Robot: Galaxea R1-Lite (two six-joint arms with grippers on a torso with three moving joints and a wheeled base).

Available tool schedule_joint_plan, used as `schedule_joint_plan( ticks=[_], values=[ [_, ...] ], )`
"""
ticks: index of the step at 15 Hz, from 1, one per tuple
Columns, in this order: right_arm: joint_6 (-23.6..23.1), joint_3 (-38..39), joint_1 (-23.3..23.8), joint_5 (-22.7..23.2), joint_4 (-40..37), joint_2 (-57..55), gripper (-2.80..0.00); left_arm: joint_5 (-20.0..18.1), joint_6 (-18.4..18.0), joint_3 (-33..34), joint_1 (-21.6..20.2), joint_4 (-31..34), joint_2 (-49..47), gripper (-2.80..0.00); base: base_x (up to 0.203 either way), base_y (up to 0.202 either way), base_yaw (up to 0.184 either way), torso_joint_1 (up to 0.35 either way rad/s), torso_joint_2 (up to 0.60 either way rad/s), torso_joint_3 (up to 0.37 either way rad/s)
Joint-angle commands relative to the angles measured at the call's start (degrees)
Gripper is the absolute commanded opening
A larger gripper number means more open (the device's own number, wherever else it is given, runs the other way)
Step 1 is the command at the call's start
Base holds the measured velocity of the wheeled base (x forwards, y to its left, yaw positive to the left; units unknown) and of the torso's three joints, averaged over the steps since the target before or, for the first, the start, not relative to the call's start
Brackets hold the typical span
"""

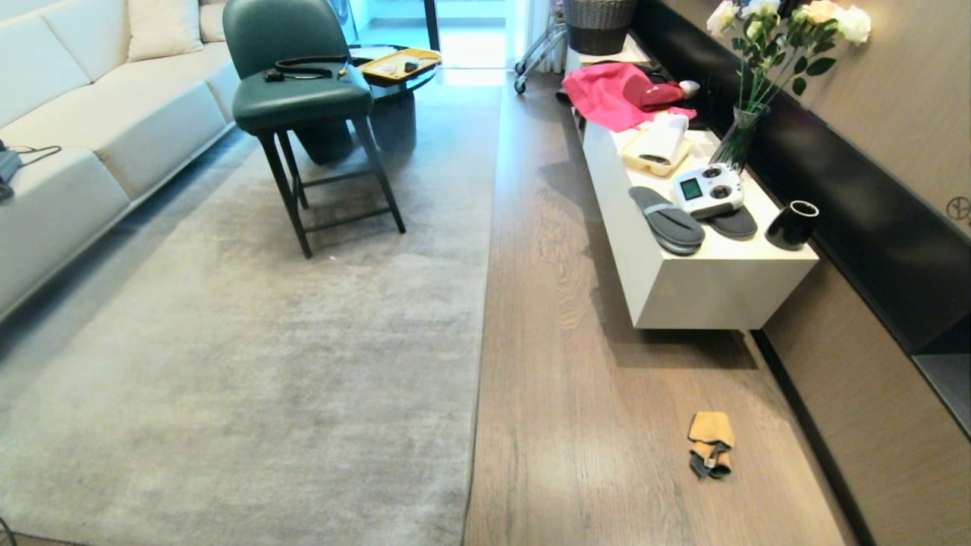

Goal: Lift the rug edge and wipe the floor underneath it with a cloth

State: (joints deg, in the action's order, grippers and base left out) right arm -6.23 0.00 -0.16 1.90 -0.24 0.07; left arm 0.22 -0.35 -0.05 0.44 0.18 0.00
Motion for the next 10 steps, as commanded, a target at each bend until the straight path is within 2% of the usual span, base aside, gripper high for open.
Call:
schedule_joint_plan(
  ticks=[1,10],
  values=[
    [0.5,0.0,0.0,0.0,0.0,-0.1,-2.80,0.0,0.0,0.0,0.0,0.0,0.0,-2.80,0.000,0.000,0.000,0.032,-0.43,-0.393],
    [0.3,0.0,0.0,0.0,0.0,-0.1,-2.80,0.0,0.0,0.0,0.0,0.0,0.0,-2.80,0.000,0.000,0.000,0.108,-0.47,-0.371]
  ],
)
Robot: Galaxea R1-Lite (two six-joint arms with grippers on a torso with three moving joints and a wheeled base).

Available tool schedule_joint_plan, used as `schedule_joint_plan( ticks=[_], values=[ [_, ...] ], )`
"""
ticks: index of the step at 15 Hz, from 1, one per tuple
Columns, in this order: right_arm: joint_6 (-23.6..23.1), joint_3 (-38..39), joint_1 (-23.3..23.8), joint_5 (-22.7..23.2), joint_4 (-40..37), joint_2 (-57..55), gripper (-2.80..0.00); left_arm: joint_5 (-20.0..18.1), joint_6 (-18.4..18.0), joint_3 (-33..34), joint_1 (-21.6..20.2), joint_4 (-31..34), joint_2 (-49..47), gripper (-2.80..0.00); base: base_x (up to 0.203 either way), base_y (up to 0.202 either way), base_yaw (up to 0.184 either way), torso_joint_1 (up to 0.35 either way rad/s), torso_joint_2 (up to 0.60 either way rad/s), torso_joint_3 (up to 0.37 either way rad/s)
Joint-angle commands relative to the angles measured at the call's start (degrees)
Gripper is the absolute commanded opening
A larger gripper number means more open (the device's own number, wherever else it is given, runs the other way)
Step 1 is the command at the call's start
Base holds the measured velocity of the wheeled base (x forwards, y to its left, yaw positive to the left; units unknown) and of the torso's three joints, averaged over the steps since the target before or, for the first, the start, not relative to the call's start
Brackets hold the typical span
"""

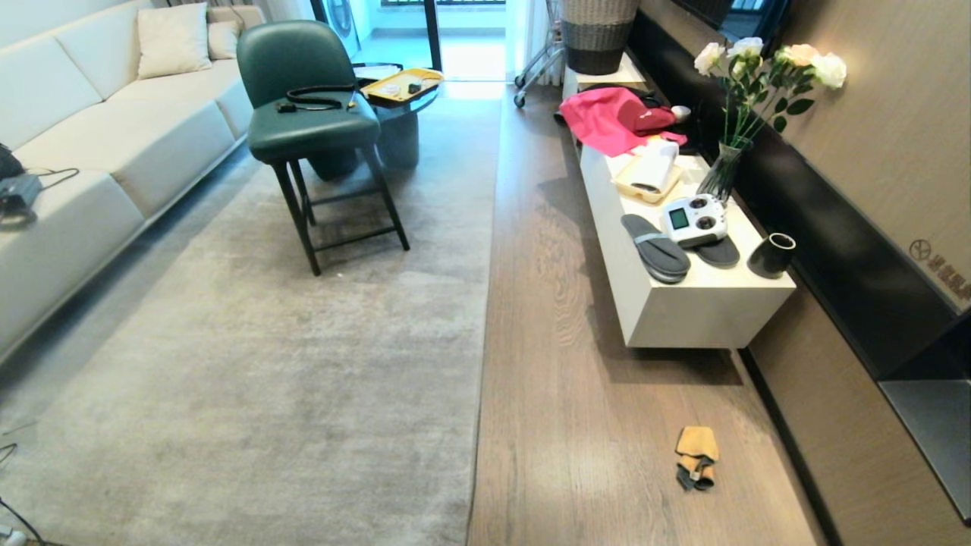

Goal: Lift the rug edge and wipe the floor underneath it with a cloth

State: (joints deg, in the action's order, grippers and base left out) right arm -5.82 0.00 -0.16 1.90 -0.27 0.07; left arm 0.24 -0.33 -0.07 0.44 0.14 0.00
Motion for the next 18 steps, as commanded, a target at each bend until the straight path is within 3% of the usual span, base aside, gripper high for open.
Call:
schedule_joint_plan(
  ticks=[1,6,13,18],
  values=[
    [0.0,0.0,0.0,0.0,0.0,-0.1,-2.80,0.0,0.0,0.1,0.0,0.0,0.0,-2.80,0.000,0.000,0.000,0.155,-0.53,-0.362],
    [0.2,0.0,0.0,0.0,0.0,-0.1,-2.80,0.1,0.0,0.0,0.0,0.0,0.0,-2.80,0.000,0.000,0.000,0.148,-0.46,-0.305],
    [0.2,0.0,0.0,0.0,0.0,-0.1,-2.80,0.0,0.0,0.1,0.0,0.0,0.0,-2.80,0.000,0.000,0.000,0.028,-0.07,-0.047],
    [0.1,0.0,0.0,-0.1,0.0,-0.1,-2.80,0.0,0.0,0.1,0.0,0.0,0.0,-2.80,0.000,0.000,0.000,0.195,-0.52,-0.321]
  ],
)
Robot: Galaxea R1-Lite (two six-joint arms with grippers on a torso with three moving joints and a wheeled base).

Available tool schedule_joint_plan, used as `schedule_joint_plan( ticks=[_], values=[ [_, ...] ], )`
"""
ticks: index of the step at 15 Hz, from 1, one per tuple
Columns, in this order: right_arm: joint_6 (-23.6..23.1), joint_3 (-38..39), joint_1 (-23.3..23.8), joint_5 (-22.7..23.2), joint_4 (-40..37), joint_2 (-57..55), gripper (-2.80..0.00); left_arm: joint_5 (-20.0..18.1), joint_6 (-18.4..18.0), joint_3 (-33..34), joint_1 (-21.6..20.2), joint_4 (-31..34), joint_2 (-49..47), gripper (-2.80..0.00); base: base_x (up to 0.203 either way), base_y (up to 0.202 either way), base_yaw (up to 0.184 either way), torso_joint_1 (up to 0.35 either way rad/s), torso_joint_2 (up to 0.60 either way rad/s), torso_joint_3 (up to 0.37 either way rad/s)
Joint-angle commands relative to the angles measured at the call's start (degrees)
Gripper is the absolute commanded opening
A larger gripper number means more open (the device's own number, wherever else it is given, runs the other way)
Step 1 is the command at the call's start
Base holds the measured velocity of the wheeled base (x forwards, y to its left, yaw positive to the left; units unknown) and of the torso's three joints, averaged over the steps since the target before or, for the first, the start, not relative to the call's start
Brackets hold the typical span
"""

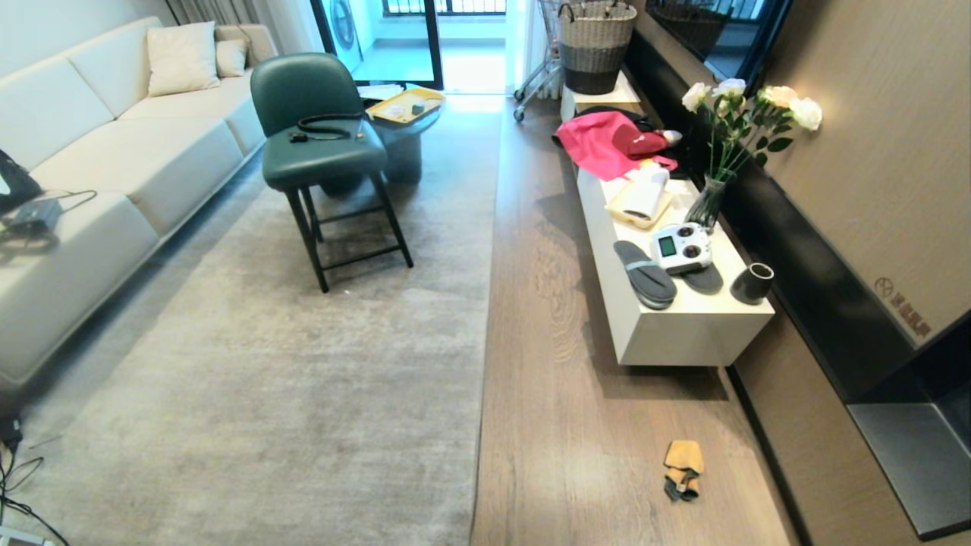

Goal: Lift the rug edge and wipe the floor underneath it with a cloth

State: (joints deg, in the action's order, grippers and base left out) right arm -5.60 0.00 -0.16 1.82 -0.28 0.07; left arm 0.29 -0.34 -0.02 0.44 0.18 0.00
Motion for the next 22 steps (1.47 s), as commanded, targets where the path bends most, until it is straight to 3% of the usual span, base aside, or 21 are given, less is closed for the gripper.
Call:
schedule_joint_plan(
  ticks=[1,22],
  values=[
    [-0.1,0.0,0.0,0.0,0.0,-0.1,-2.80,0.0,0.0,0.0,0.0,0.0,0.0,-2.80,0.000,0.000,0.000,0.234,-0.61,-0.373],
    [0.2,0.0,0.0,0.0,0.0,-0.1,-2.80,0.0,0.0,-0.1,0.0,0.0,0.0,-2.80,0.000,0.000,0.000,0.152,-0.35,-0.198]
  ],
)
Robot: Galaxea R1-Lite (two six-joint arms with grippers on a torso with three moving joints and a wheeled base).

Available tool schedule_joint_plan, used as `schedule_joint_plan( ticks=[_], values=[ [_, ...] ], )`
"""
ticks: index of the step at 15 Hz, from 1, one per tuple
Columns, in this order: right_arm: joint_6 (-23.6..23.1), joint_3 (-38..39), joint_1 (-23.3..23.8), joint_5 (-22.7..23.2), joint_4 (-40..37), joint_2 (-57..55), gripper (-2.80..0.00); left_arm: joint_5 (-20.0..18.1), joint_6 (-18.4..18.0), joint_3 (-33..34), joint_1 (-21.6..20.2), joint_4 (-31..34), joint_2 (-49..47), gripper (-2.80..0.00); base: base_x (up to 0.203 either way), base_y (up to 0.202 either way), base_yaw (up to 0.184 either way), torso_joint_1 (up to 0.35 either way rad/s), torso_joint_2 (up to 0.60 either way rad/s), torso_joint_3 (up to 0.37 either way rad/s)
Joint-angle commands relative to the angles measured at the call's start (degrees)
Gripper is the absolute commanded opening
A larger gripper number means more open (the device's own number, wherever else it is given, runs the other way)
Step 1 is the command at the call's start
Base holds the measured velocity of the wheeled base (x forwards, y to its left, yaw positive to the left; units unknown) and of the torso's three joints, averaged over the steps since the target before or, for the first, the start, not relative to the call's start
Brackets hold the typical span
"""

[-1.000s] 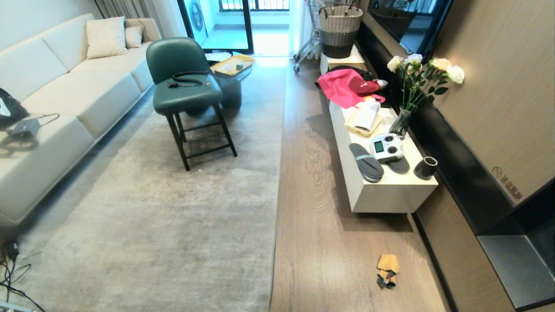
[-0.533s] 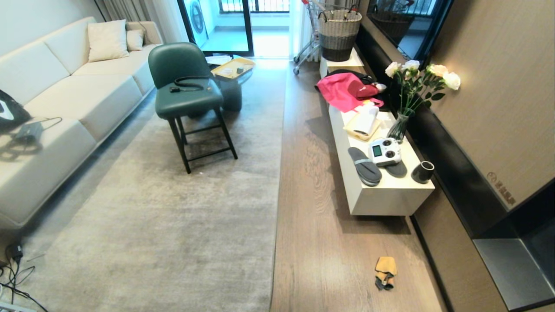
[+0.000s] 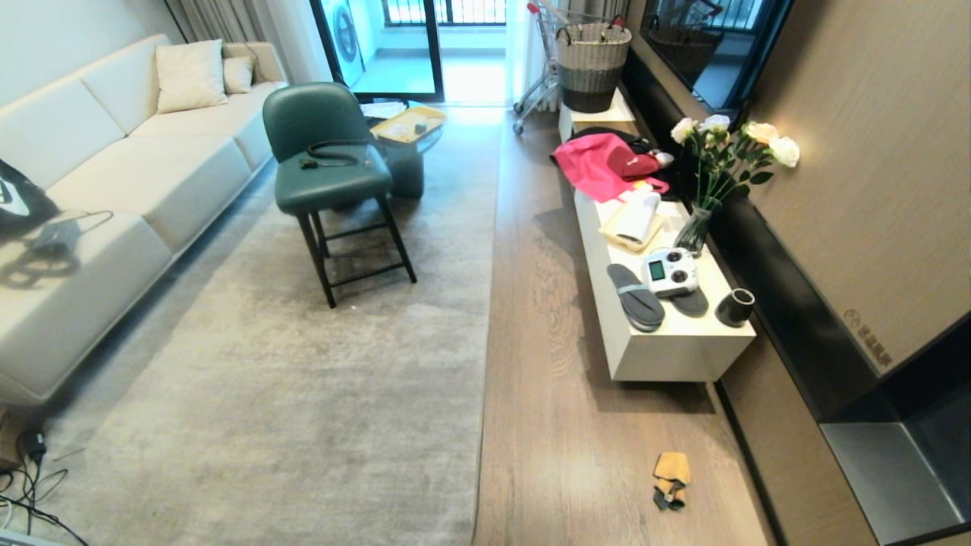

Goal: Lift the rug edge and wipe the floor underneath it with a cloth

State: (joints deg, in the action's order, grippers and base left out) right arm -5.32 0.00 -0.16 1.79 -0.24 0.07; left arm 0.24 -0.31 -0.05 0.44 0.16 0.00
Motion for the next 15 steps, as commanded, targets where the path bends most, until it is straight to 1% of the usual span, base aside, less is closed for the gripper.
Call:
schedule_joint_plan(
  ticks=[1,5,15],
  values=[
    [0.0,0.0,0.0,0.1,0.0,-0.1,-2.80,0.0,0.0,0.0,0.0,0.0,0.0,-2.80,0.000,0.000,0.000,0.110,-0.22,-0.128],
    [0.0,0.0,0.0,0.1,0.0,-0.1,-2.80,0.0,0.0,0.0,0.0,0.0,0.0,-2.80,0.000,0.000,0.000,0.088,-0.19,-0.105],
    [0.6,0.0,0.0,0.0,0.0,-0.1,-2.80,0.0,0.0,0.0,0.0,0.0,0.0,-2.80,0.000,0.000,0.000,0.000,0.00,0.000]
  ],
)
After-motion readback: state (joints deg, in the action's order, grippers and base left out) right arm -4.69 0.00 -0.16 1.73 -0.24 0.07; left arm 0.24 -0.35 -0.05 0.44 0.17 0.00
